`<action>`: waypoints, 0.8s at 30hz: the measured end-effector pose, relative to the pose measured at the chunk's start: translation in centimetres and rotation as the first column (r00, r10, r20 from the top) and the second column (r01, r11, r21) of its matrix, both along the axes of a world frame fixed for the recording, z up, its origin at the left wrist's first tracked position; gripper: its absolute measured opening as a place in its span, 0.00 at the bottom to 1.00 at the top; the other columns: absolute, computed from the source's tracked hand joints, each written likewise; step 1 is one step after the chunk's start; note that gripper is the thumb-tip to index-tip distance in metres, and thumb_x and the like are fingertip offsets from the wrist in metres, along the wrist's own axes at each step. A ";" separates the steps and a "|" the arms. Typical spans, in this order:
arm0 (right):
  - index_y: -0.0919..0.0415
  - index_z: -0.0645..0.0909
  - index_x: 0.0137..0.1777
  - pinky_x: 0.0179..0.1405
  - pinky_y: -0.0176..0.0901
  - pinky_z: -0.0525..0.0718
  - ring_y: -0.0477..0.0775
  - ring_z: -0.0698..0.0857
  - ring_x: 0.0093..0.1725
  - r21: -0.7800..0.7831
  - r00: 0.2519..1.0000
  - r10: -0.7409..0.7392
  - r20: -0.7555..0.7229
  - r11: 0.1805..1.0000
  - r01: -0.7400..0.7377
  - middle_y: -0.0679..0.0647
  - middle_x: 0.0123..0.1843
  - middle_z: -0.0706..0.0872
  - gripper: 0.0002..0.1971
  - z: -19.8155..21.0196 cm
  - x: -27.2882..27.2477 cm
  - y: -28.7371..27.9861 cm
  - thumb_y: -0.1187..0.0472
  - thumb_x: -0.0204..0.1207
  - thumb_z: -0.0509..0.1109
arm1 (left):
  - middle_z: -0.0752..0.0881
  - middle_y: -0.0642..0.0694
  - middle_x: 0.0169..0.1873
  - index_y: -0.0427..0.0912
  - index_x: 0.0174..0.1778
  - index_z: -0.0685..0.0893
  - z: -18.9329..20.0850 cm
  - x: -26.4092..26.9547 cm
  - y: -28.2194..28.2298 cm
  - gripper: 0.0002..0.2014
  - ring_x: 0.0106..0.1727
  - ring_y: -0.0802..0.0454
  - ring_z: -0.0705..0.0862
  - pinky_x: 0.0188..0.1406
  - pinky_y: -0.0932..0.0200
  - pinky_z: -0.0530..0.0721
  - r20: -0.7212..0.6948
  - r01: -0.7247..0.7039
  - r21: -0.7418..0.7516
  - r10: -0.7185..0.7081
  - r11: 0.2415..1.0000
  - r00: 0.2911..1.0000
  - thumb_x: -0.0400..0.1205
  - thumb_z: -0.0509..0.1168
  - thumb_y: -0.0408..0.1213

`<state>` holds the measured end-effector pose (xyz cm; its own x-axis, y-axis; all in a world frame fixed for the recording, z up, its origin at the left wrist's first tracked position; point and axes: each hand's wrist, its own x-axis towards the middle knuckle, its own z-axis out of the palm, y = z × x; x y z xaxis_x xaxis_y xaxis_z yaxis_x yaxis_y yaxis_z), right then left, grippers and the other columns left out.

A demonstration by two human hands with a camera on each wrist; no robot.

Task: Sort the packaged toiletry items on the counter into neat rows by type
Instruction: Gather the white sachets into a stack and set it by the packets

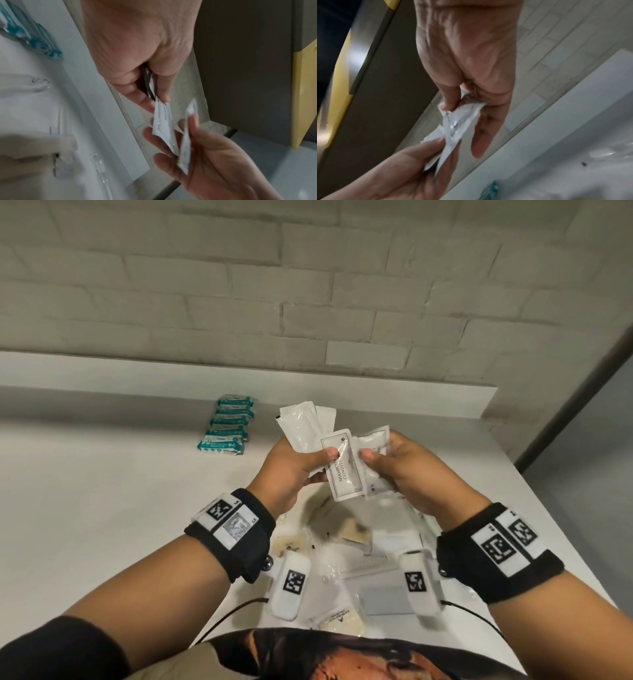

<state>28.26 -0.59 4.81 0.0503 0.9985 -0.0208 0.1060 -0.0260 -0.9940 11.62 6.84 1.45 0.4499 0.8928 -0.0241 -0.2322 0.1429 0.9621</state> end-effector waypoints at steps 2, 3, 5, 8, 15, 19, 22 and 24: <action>0.57 0.79 0.58 0.30 0.29 0.80 0.41 0.86 0.37 0.012 0.990 -0.027 0.140 1.000 0.025 0.51 0.45 0.88 0.09 -0.6 -1.1 0.8 0.67 0.80 0.69 | 0.90 0.43 0.54 0.38 0.64 0.81 0.2 0.5 -0.2 0.16 0.50 0.48 0.90 0.42 0.52 0.88 0.026 0.025 0.011 -0.025 1.000 0.999 0.80 0.67 0.27; 0.55 0.79 0.56 0.32 0.33 0.81 0.44 0.86 0.39 0.025 0.984 -0.080 0.156 0.997 0.077 0.52 0.46 0.88 0.09 -1.1 -1.4 1.2 0.67 0.79 0.70 | 0.90 0.45 0.53 0.39 0.63 0.82 0.4 0.5 -0.2 0.14 0.49 0.49 0.90 0.42 0.54 0.87 0.042 0.034 0.006 -0.034 0.999 0.999 0.81 0.66 0.28; 0.57 0.80 0.55 0.38 0.45 0.86 0.54 0.88 0.45 0.024 0.987 -0.151 0.056 0.988 0.150 0.57 0.48 0.89 0.09 -1.7 -1.7 1.6 0.68 0.78 0.70 | 0.90 0.46 0.51 0.40 0.61 0.82 0.5 0.2 -0.2 0.11 0.48 0.51 0.89 0.41 0.57 0.87 0.057 0.050 -0.006 -0.049 0.999 0.997 0.83 0.63 0.29; 0.56 0.79 0.48 0.32 0.34 0.84 0.44 0.87 0.38 -0.012 0.998 0.031 0.054 0.999 -0.030 0.48 0.39 0.88 0.10 -1.2 -0.9 1.3 0.73 0.78 0.69 | 0.91 0.47 0.47 0.41 0.58 0.84 0.4 -0.6 -0.1 0.09 0.46 0.50 0.89 0.40 0.56 0.88 0.033 0.041 -0.039 -0.040 0.998 0.999 0.82 0.66 0.31; 0.53 0.79 0.40 0.35 0.44 0.80 0.47 0.81 0.34 -0.037 0.828 0.069 0.557 0.998 -0.058 0.47 0.35 0.83 0.08 1.2 1.2 2.4 0.66 0.76 0.73 | 0.91 0.42 0.40 0.39 0.54 0.83 0.0 -1.1 -0.1 0.10 0.39 0.46 0.88 0.33 0.59 0.87 -0.107 0.124 -0.081 -0.133 0.989 0.985 0.79 0.69 0.26; 0.57 0.74 0.56 0.38 0.54 0.88 0.57 0.87 0.42 0.071 0.950 -0.306 0.052 0.950 0.303 0.59 0.47 0.85 0.04 0.0 2.3 2.9 0.60 0.84 0.63 | 0.91 0.44 0.44 0.40 0.52 0.84 -0.1 -0.6 0.4 0.07 0.43 0.47 0.90 0.37 0.61 0.89 0.111 -0.141 -0.091 0.151 0.986 0.982 0.81 0.65 0.26; 0.59 0.68 0.68 0.32 0.62 0.89 0.66 0.89 0.46 -0.106 0.949 -0.191 -0.250 0.980 0.169 0.62 0.57 0.84 0.12 -1.9 0.6 2.5 0.62 0.86 0.57 | 0.90 0.43 0.51 0.37 0.60 0.83 -0.2 -0.2 0.6 0.11 0.48 0.47 0.89 0.39 0.61 0.88 0.163 -0.213 -0.064 0.220 0.975 0.962 0.82 0.64 0.26; 0.60 0.68 0.70 0.38 0.66 0.88 0.70 0.88 0.52 -0.113 0.946 -0.186 -0.264 0.980 0.161 0.63 0.61 0.85 0.14 -2.9 -0.8 2.7 0.61 0.86 0.58 | 0.90 0.42 0.52 0.37 0.62 0.82 -0.2 0.3 0.2 0.13 0.48 0.47 0.89 0.39 0.60 0.88 0.185 -0.210 -0.043 0.214 0.977 0.959 0.82 0.63 0.25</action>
<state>27.44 2.13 1.86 0.2027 0.9683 -0.1462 -0.1824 -0.1093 -0.9771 11.97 7.02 1.24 0.2489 0.9683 0.0215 -0.4350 0.0919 0.8957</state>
